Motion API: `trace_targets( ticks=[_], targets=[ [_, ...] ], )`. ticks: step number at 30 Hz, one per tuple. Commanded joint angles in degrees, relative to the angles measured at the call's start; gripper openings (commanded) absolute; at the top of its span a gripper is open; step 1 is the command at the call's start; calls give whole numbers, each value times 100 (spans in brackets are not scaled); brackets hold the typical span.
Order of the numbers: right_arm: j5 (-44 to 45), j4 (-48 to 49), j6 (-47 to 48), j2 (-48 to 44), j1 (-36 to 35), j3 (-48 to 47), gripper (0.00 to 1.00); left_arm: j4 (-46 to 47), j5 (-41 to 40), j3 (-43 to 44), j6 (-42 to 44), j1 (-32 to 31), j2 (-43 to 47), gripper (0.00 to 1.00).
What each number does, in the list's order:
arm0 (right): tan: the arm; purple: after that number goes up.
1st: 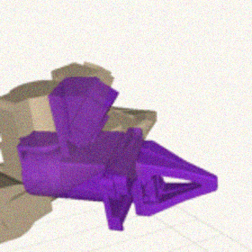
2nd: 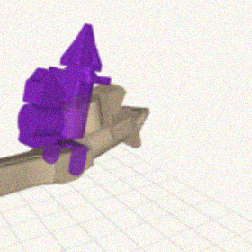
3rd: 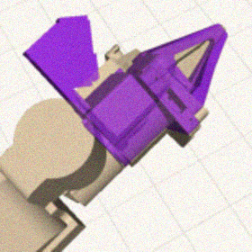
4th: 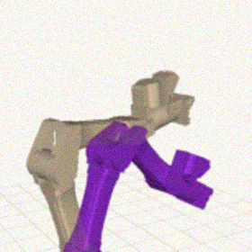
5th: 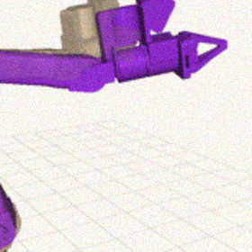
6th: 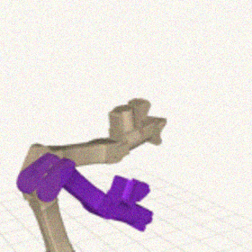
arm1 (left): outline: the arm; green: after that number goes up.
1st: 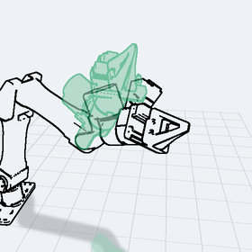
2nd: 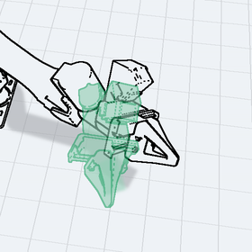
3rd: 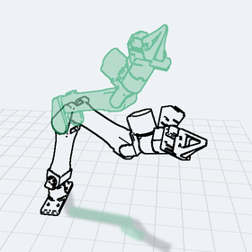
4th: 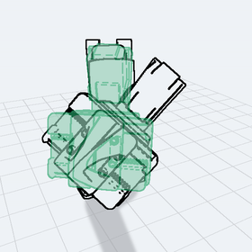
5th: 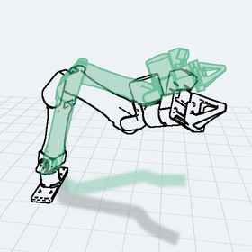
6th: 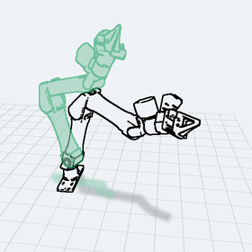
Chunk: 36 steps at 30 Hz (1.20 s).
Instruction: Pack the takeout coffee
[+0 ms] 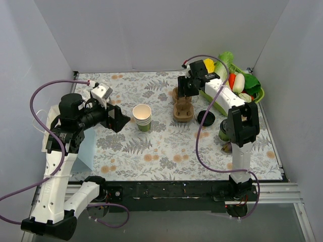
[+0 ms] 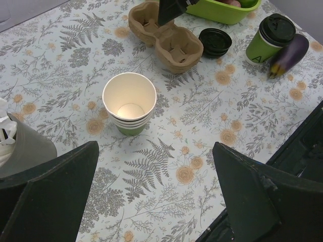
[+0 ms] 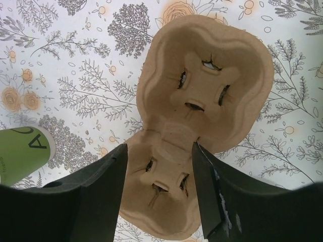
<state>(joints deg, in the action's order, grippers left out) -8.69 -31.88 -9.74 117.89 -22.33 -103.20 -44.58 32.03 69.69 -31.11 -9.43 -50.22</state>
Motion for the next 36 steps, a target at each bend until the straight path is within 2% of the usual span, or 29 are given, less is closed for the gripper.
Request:
trace_targets(
  ticks=[1,20,29,36],
  targets=[
    [25,164,-142,-126,-114,72,61,2,84,-78,17,47,126,98],
    [1016,103,-441,-99,-263,335,59,-42,137,-219,53,55,249,98],
    [1027,138,-424,59,-272,318,58,-25,145,-360,61,64,302,98],
    [1062,138,-424,59,-290,379,54,-7,163,-403,79,64,293,98]
  ],
)
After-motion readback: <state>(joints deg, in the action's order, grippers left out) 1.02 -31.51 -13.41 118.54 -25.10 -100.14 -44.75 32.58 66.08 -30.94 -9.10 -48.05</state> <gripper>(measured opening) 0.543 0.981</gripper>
